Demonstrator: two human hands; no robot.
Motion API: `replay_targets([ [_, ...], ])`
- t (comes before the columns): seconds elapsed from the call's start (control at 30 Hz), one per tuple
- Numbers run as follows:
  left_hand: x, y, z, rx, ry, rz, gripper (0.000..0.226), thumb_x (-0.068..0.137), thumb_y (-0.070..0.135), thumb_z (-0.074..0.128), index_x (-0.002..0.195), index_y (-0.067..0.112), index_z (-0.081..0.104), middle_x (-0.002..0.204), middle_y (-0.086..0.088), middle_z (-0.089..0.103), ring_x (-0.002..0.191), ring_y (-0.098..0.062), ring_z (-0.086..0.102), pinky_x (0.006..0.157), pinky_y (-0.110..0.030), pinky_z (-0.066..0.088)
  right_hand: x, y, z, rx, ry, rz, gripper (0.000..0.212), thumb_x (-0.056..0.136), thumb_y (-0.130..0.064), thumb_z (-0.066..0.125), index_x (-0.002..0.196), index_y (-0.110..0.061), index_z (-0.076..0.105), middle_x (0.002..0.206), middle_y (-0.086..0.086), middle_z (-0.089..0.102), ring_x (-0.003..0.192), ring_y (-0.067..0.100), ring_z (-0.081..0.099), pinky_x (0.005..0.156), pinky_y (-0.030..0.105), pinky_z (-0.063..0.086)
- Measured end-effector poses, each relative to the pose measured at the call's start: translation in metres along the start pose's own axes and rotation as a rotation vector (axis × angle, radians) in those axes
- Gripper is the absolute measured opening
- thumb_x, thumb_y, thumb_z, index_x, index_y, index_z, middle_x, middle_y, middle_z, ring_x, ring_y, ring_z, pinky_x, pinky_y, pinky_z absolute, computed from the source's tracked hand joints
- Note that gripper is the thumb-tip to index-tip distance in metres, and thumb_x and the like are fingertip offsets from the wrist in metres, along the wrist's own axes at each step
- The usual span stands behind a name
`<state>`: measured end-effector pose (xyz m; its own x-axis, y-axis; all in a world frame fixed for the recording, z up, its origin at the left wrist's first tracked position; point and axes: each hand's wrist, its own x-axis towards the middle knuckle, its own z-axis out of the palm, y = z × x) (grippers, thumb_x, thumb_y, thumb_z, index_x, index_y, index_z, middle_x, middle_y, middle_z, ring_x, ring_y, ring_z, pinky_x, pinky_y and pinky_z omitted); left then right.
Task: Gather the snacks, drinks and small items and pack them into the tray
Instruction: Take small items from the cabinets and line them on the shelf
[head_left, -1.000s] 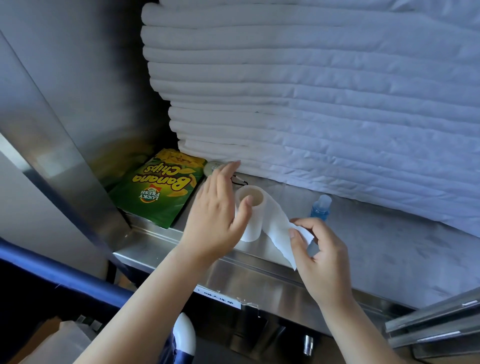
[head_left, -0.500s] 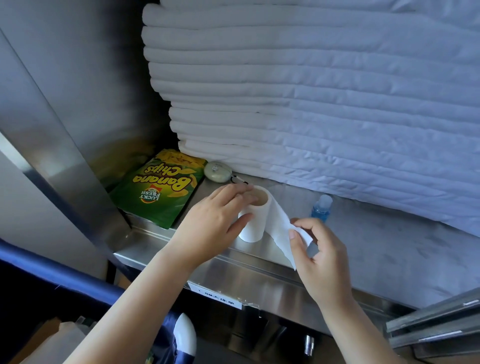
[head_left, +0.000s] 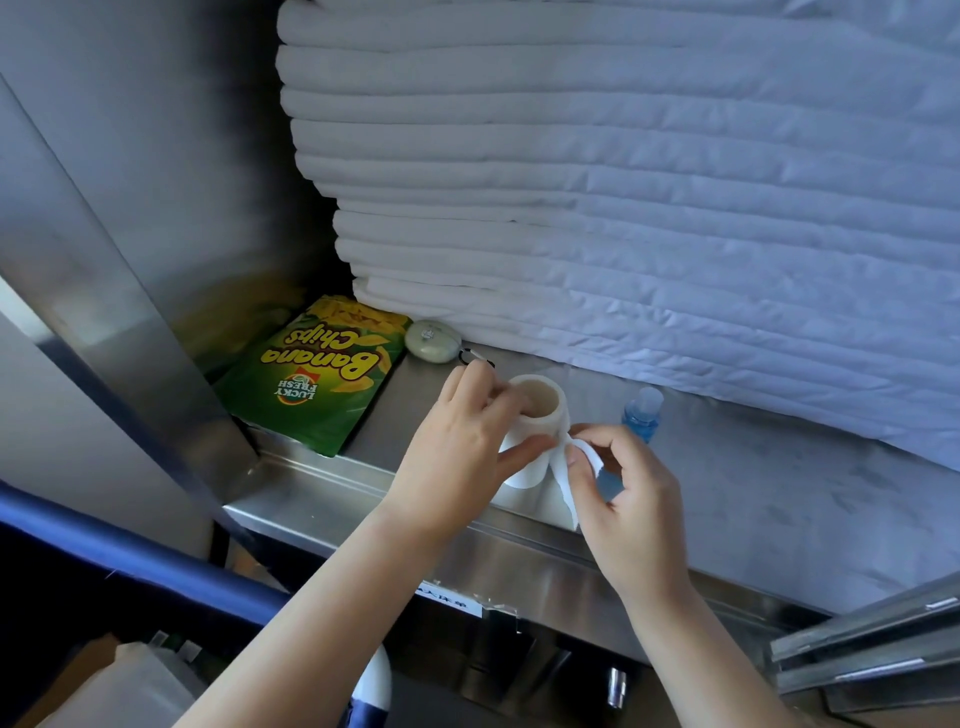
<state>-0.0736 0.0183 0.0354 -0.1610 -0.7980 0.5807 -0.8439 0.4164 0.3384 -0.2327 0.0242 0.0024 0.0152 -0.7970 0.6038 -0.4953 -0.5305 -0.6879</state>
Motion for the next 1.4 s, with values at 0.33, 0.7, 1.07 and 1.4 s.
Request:
replay_targets([
  [0.33, -0.003, -0.005, -0.013, -0.079, -0.097, 0.078, 0.028, 0.084, 0.005, 0.067, 0.112, 0.005, 0.065, 0.098, -0.012, 0.054, 0.088, -0.028, 0.057, 0.078, -0.032, 0.046, -0.003, -0.005, 0.003, 0.0, 0.028, 0.006, 0.007, 0.085, -0.01, 0.058, 0.088, -0.01, 0.065, 0.085, -0.007, 0.065, 0.081, 0.001, 0.058, 0.075, 0.009, 0.042],
  [0.7, -0.005, 0.009, -0.008, -0.146, -0.039, 0.027, 0.022, 0.081, 0.013, 0.072, 0.103, 0.008, 0.069, 0.087, -0.008, 0.051, 0.077, -0.022, 0.056, 0.067, -0.023, 0.043, -0.009, -0.007, 0.003, 0.04, 0.033, -0.006, 0.014, 0.087, -0.015, 0.06, 0.097, -0.006, 0.062, 0.095, -0.003, 0.057, 0.089, 0.007, 0.06, 0.079, 0.022, 0.052],
  [1.07, -0.005, 0.01, -0.01, -0.175, -0.022, -0.002, 0.02, 0.083, 0.013, 0.07, 0.102, 0.01, 0.07, 0.091, -0.004, 0.052, 0.079, -0.016, 0.057, 0.066, -0.024, 0.045, -0.021, -0.008, 0.01, 0.178, 0.02, 0.049, 0.042, 0.076, 0.019, 0.052, 0.105, -0.01, 0.06, 0.109, -0.002, 0.05, 0.102, 0.016, 0.057, 0.08, 0.026, 0.054],
  [1.4, -0.006, 0.01, -0.013, -0.189, -0.085, 0.005, 0.033, 0.078, 0.025, 0.076, 0.106, 0.008, 0.068, 0.093, -0.004, 0.051, 0.08, -0.013, 0.053, 0.068, -0.014, 0.039, -0.013, 0.002, 0.022, 0.052, 0.103, -0.015, 0.036, 0.069, 0.01, 0.074, 0.092, -0.01, 0.055, 0.1, -0.004, 0.047, 0.091, -0.001, 0.055, 0.077, 0.013, 0.05],
])
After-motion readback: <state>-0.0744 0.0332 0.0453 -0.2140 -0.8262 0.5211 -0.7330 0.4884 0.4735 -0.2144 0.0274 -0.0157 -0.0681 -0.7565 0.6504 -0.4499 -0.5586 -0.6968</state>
